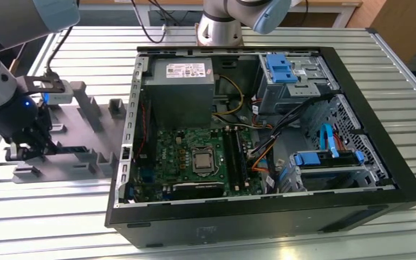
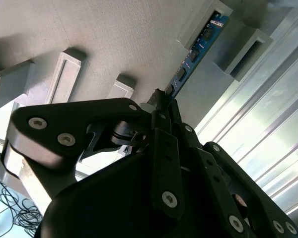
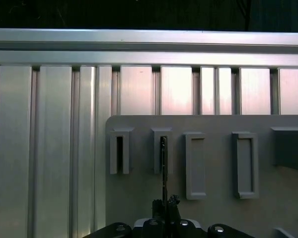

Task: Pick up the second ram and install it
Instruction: 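Pick up the second ram and move it above second insertion slot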

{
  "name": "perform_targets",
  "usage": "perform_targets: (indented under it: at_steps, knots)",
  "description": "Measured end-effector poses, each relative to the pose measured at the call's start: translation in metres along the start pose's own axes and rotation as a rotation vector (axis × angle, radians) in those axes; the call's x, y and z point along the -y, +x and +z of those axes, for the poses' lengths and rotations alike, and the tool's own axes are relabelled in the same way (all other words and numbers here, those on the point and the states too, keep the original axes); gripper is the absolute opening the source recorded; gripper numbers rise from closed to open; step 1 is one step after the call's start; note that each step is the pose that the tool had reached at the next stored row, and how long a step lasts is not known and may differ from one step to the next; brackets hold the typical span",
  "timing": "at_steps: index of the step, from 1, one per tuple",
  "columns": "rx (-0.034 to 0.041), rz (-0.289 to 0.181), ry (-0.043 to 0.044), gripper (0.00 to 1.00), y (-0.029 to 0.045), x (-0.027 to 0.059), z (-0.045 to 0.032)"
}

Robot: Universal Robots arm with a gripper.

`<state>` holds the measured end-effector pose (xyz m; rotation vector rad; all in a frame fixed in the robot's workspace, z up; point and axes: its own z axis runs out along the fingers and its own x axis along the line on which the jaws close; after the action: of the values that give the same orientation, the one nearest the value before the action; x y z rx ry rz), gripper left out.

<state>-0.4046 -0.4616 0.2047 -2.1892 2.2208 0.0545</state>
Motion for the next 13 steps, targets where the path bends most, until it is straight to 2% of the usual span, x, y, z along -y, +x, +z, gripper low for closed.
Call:
perform_targets:
  at_steps: [13]
  knots:
    - [0.0,0.0,0.0,0.14,-0.0002,0.0,-0.0032]
